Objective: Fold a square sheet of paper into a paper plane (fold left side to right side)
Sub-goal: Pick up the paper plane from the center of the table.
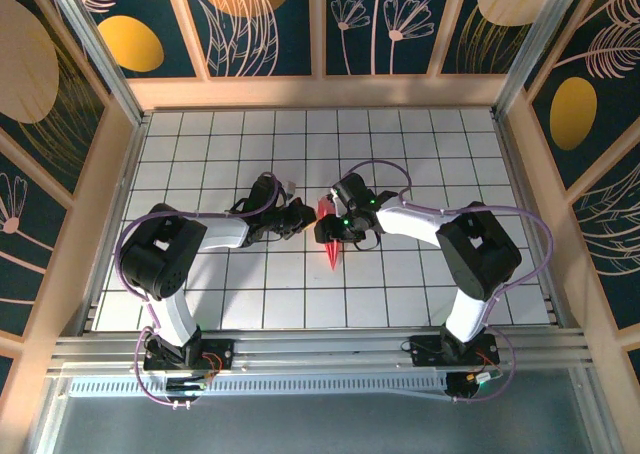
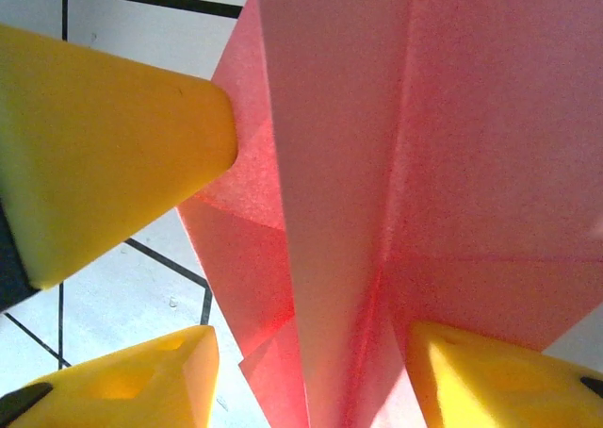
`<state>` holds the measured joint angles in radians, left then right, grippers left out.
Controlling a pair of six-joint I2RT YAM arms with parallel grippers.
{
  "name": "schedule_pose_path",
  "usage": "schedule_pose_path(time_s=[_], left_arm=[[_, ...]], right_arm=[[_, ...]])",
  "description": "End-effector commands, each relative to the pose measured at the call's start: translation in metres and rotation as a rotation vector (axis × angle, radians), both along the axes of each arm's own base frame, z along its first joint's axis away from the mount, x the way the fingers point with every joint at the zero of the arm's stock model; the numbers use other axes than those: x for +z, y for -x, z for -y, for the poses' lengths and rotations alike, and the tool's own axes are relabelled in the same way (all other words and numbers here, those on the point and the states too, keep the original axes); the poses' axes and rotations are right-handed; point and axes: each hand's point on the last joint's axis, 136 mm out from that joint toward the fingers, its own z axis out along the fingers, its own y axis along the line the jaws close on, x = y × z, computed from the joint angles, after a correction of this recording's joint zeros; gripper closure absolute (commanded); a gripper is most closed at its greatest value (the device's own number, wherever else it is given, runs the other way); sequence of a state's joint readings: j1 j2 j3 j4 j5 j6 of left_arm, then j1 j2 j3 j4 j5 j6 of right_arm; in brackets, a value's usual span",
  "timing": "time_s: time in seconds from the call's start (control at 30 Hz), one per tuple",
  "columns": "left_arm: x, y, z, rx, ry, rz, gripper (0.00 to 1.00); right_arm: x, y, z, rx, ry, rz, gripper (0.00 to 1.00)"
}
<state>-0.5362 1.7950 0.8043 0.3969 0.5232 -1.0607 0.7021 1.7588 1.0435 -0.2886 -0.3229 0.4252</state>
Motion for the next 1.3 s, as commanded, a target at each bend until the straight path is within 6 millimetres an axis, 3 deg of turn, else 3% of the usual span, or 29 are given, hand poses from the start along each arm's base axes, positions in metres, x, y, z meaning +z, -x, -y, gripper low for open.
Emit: schedule_pose_path(time_s=[0.0, 0.4, 0.97, 1.27], left_arm=[[-0.003, 0.003, 0.002, -0.011, 0.002, -0.004, 0.98], [-0.003, 0.002, 0.002, -0.012, -0.003, -0.003, 0.98], [-0.005, 0.002, 0.003, -0.014, -0.004, -0.009, 0.99], [-0.008, 0.003, 0.003, -0.009, -0.007, -0.016, 0.99]], right_arm=[[0.016, -0.001, -0.005, -0.004, -0.06, 0.016, 0.43], [0.015, -0.002, 0.002, -0.023, -0.093, 0.0, 0.43], [-0.004, -0.005, 0.021, -0.046, 0.042, 0.009, 0.63], [-0.007, -0.001, 0.011, -0.038, 0.02, -0.008, 0.66]])
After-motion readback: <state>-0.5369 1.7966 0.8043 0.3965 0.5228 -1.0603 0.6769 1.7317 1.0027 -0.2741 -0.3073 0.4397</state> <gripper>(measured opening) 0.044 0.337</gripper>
